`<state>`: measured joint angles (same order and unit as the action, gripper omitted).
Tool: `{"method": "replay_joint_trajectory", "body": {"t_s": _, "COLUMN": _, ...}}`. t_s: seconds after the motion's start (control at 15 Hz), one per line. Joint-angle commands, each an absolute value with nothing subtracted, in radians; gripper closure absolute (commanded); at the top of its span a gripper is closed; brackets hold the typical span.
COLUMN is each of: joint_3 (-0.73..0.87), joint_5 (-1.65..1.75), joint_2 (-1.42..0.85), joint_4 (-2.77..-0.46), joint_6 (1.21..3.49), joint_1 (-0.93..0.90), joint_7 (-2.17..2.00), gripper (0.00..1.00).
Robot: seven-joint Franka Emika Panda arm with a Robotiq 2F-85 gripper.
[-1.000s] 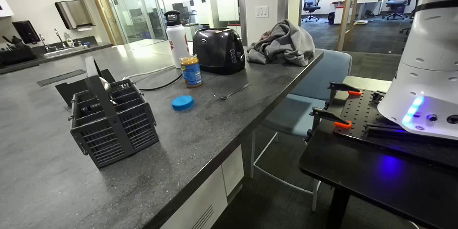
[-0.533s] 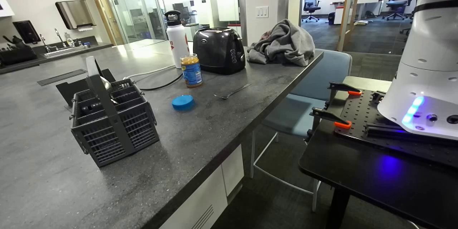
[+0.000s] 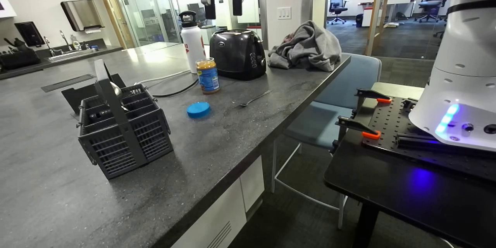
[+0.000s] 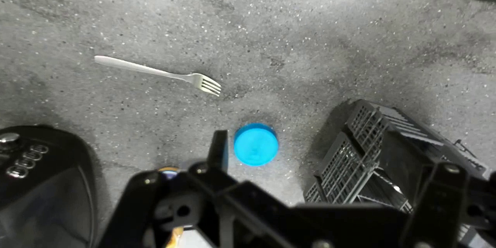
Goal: Move the utensil holder to the right
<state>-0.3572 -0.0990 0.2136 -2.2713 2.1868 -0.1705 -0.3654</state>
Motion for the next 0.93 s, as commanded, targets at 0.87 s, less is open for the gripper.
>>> {"method": "replay_joint_trajectory", "body": {"t_s": 0.87, "joint_3": -0.388, "joint_5": 0.184, "joint_2": -0.149, "joint_4": -1.845, "joint_6": 2.103, "joint_1": -0.271, "joint_7": -1.164, "gripper": 0.00}}
